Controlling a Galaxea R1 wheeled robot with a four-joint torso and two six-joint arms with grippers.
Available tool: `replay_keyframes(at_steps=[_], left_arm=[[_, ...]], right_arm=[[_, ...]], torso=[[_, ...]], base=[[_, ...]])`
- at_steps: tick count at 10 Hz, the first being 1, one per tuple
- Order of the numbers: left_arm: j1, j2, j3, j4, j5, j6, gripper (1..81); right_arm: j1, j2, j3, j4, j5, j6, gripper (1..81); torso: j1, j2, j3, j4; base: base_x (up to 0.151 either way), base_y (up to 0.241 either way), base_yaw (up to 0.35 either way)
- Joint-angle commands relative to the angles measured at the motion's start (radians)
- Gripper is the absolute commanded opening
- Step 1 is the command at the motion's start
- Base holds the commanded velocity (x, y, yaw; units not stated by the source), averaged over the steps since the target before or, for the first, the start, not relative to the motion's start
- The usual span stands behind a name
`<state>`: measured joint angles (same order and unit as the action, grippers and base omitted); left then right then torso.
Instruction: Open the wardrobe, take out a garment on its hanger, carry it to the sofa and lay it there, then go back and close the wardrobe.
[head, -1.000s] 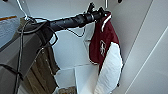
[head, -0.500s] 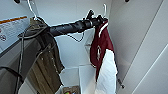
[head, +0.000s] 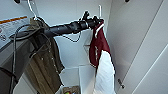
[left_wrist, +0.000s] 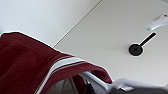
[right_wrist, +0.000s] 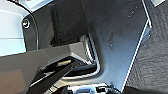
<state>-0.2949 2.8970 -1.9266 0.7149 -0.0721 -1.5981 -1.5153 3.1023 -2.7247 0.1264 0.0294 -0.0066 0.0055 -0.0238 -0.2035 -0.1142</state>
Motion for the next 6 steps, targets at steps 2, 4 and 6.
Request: replay_keyframes(at_steps=[2, 4, 6], left_arm=[[-0.197, -0.007, 0.006, 0.06, -0.04, 0.044, 1.0], [-0.191, -0.007, 0.008, 0.06, -0.04, 0.046, 1.0], [-0.184, -0.013, 0.015, 0.063, -0.04, 0.046, 1.0]], right_arm=[[0.026, 0.006, 0.004, 0.009, -0.065, -0.001, 81.1], [0.029, 0.008, 0.004, 0.009, -0.065, -0.001, 81.1], [0.029, 0.006, 0.004, 0.009, -0.065, -0.001, 81.1]], torso=[[0.0, 0.0, 0.0, 0.0], [0.002, 0.001, -0.001, 0.0], [-0.001, 0.0, -0.001, 0.0]], base=[[-0.039, 0.0, 0.0], [-0.102, 0.0, 0.0], [-0.121, 0.0, 0.0]])
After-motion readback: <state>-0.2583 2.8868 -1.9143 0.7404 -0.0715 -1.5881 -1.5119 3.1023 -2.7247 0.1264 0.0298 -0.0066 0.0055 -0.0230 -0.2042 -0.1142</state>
